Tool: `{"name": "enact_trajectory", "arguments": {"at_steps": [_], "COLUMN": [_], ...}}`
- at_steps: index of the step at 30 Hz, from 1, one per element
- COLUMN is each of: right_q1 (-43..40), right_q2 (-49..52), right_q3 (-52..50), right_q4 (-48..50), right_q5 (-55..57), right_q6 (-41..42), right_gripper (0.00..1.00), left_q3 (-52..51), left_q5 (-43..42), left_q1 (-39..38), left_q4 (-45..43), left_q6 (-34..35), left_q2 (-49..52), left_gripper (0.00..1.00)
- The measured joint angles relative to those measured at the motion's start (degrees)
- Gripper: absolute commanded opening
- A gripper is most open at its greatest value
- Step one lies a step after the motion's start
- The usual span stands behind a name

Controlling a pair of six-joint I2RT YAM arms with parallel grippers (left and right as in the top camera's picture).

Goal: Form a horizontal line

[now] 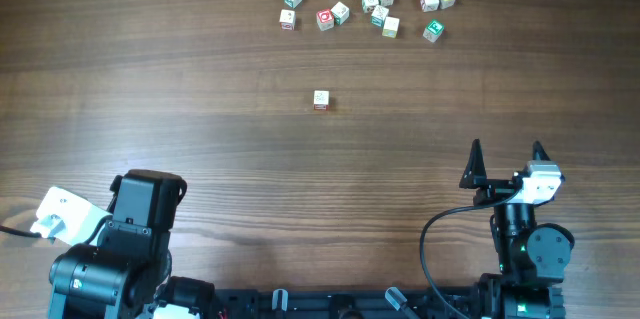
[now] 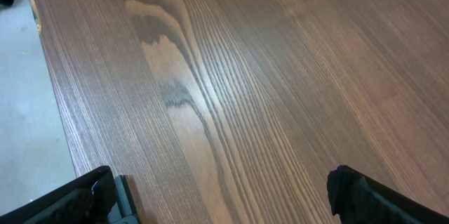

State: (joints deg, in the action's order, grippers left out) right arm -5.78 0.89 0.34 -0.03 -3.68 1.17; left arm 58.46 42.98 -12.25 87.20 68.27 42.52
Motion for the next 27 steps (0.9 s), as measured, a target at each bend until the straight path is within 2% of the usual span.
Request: {"name": "enact_trajectory", "arguments": {"at_steps": [20,23,27], "right_q1": [0.0,0.0,0.0], "right_q2": [0.0,0.0,0.0], "right_q3": [0.0,0.0,0.0], "right_q4": [0.1,2.3,3.9], "right_q5": [-1.3,-5.2,-13.9], "right_q6": [1.4,7.7,26.8], "right_gripper": [1.0,1.0,1.0], "left_q3": [0.0,0.0,0.0], "left_q5": [0.0,0.0,0.0], "left_q1": [0.0,0.0,0.0], "left_q4": [0.0,0.0,0.0], "left_q6": [0.0,0.0,0.0], "left_q2": [0.0,0.0,0.0], "left_gripper": [1.0,1.0,1.0]}}
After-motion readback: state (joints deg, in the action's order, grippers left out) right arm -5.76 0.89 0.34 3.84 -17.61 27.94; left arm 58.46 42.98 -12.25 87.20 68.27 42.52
